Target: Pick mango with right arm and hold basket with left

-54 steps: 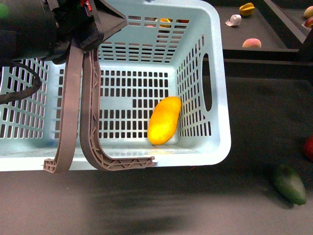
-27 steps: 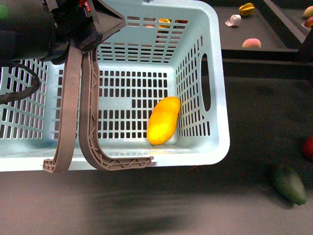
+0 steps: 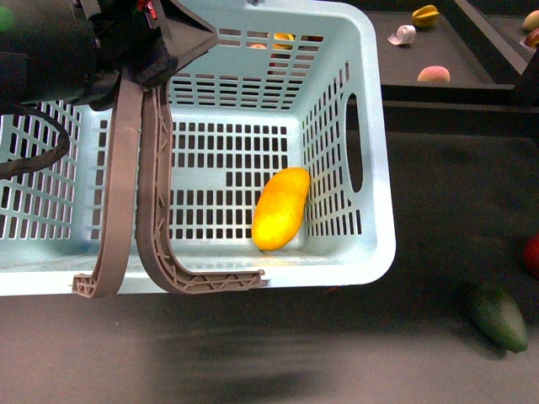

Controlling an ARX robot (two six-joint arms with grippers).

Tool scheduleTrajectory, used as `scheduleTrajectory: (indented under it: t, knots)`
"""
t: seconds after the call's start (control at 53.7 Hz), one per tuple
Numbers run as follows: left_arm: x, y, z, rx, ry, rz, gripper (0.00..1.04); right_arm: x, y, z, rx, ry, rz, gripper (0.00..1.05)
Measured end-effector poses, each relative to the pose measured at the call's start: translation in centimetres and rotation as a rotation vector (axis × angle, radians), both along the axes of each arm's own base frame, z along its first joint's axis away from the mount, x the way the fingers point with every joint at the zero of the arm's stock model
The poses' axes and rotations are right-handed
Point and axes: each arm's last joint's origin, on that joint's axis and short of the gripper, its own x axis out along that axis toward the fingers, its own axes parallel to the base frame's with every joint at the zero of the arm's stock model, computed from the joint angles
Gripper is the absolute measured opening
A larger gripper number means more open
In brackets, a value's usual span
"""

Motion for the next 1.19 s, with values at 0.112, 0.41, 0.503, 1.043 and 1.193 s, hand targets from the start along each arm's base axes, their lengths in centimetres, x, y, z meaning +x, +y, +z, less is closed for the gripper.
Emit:
scheduleTrajectory:
  t: [0.112, 0.41, 0.503, 1.043, 1.193]
  knots:
    - [0.0, 0.0, 0.0, 0.001, 0.000, 0.000, 0.10, 0.0, 0.0, 0.0, 0.000, 0.000, 0.000, 0.56]
    - [1.6, -0.6, -0.3, 0.214, -0.187, 0.270, 0.10, 0.0, 0.0, 0.0, 0.000, 0.000, 0.000, 0.99]
    - [2.3, -0.5, -0.1, 0.198, -0.148, 0.345, 0.10, 0.0, 0.0, 0.0, 0.000, 0.000, 0.000, 0.96]
    - [6.5, 4.1, -2.1, -0.307, 0.222, 0.924, 0.10, 0.0, 0.0, 0.0, 0.000, 0.000, 0.000, 0.97]
    - [7.6, 5.6, -3.0, -0.431, 0.239, 1.048, 0.10, 0.0, 0.0, 0.0, 0.000, 0.000, 0.000, 0.97]
